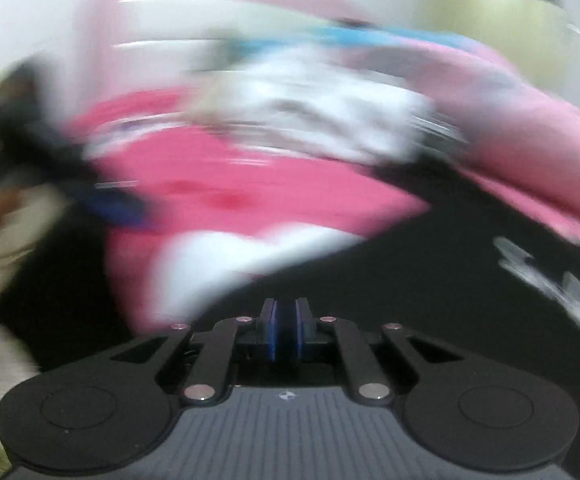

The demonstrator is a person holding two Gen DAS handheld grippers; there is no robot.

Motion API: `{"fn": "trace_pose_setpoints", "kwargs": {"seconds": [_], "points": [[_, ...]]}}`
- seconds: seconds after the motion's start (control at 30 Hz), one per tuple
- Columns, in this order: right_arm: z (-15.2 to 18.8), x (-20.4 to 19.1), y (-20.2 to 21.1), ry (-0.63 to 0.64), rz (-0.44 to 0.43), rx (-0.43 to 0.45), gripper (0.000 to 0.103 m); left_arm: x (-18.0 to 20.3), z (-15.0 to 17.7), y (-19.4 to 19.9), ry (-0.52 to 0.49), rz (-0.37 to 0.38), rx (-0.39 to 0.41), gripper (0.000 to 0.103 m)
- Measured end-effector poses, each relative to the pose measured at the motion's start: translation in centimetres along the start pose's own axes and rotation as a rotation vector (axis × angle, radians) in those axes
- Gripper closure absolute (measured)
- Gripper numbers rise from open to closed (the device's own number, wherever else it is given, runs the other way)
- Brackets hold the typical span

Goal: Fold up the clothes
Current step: 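Lift the held hem with both grippers and fold it toward the collar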

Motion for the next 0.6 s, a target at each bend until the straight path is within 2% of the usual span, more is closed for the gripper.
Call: {"fn": "trace_pose_setpoints", "kwargs": {"seconds": [0.03,0.1,0.17,0.23,0.27,0.33,0.43,0.5,0.57,0.6], "points": [[0.6,2.1,0.1,-0.053,0.066,-0.013,0.093,0.1,-0.1,-0.2,-0.008,0.006,-0.003,0.073],[2.3,2.7,0.4,-0.108,0.077,-0.036,0.093,0.4,-0.3,-0.6,-0.024,0.018,-0.011,0.072],[3.2,-1.2,1.5,-0.063,-0.02,-0.026,0.093,1.0,-0.4,-1.3,-0.047,0.03,-0.026,0.072],[3.9,-5.3,2.9,-0.022,-0.182,-0.053,0.095,2.0,-0.4,-2.1,-0.084,0.041,-0.039,0.072],[4.0,-5.9,3.4,-0.002,-0.209,-0.058,0.096,2.5,-0.2,-2.5,-0.103,0.046,-0.044,0.072],[3.6,-4.0,4.8,-0.019,-0.117,-0.016,0.095,3.5,0.0,-3.4,-0.139,0.057,-0.057,0.072],[2.9,2.9,6.8,-0.173,0.085,0.041,0.095,5.3,0.6,-4.9,-0.212,0.073,-0.084,0.072],[3.9,6.1,7.9,-0.194,0.209,0.033,0.094,6.3,1.1,-5.7,-0.263,0.075,-0.098,0.072],[5.7,4.9,7.0,-0.196,0.154,-0.037,0.094,7.0,1.5,-6.4,-0.289,0.074,-0.113,0.072],[6.4,2.9,6.7,-0.175,0.092,-0.058,0.094,7.2,1.6,-6.8,-0.293,0.071,-0.119,0.072]]}}
Point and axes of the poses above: each gripper's, at about its wrist camera, not at the fingertips, and y roughly against the way its jaws point, x to its right, z to its underside, the point moved 8 cm from there along -y, roughly the way its jaws point, and after that the axes turned 1 degree about -y, right-handed, at the moved point
